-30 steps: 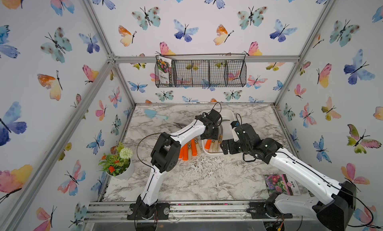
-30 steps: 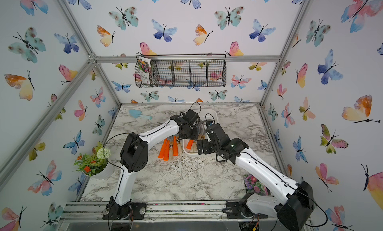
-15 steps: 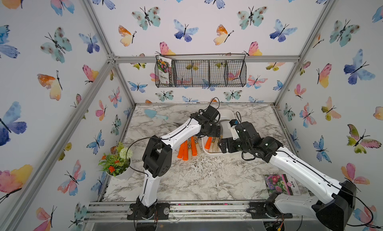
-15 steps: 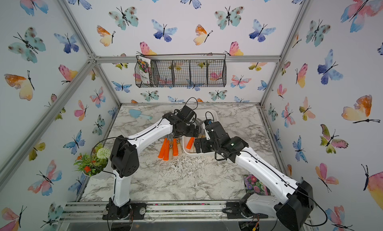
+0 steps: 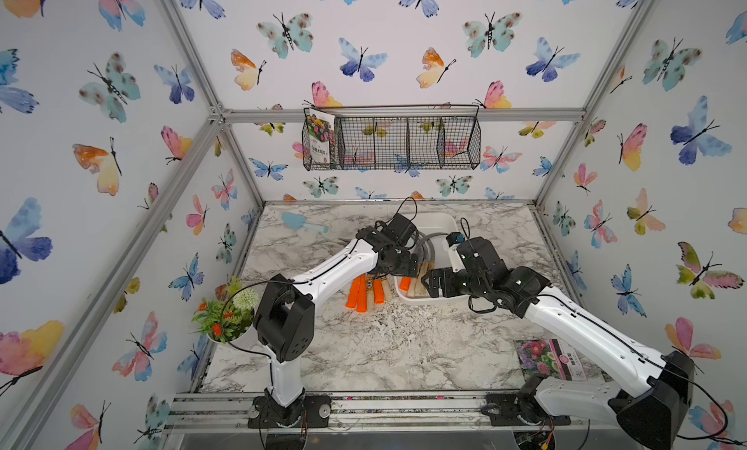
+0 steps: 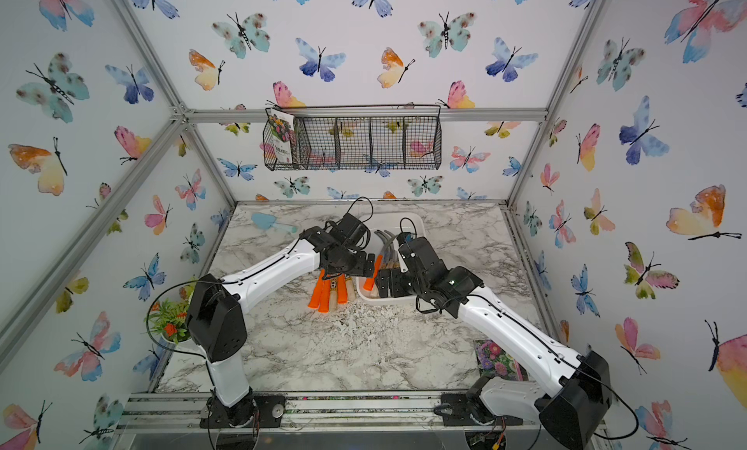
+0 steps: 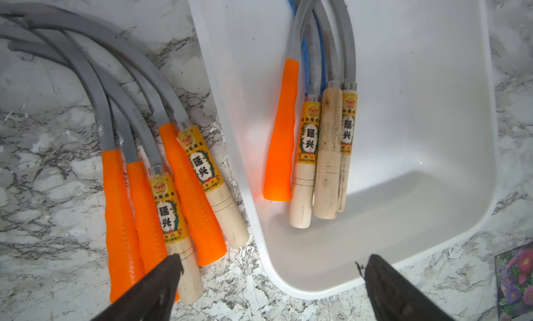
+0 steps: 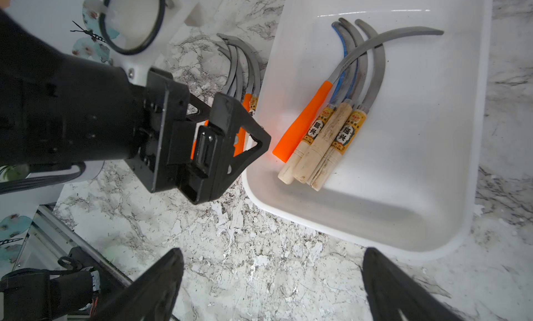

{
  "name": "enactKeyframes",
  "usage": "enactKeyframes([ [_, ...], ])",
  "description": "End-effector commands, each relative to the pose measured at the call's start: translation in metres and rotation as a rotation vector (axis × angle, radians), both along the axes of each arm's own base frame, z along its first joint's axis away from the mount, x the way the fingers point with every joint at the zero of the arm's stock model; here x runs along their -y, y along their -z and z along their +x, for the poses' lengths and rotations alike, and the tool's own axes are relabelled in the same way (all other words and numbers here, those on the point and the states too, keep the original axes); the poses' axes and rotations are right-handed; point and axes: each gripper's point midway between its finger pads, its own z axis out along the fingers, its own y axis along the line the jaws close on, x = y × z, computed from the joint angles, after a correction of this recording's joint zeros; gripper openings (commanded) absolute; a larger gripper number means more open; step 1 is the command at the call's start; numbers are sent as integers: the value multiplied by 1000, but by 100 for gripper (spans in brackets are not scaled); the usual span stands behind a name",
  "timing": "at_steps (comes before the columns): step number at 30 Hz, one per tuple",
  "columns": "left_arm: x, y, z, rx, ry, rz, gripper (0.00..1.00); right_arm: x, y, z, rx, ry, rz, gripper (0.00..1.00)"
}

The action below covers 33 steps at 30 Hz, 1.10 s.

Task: Put small sickles into storage boxes
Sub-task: Pick up the sickle at the center of the board.

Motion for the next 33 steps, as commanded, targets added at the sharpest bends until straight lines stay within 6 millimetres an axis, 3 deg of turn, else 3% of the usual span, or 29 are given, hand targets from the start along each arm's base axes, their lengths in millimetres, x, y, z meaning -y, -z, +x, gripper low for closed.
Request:
enactKeyframes([
  [1,-18,-6,-6,16,-41,12,100,-9,-5,-5,-4,-8,34,98],
  [7,-39,1,-19,15,-73,41,92,-19,-2,-15,-12,-19,40,98],
  [16,-65,21,-35,-12,-129,85,66,-50,9,-40,-18,-72,24,98],
  [24,-76,46,-38,-47,-164,110,36,-73,17,-56,-33,-104,30,98],
  [31,-82,71,-35,-89,-184,130,28,-82,23,-62,-42,-123,20,98],
  [33,-81,76,-33,-95,-181,137,18,-82,25,-63,-45,-124,17,98],
])
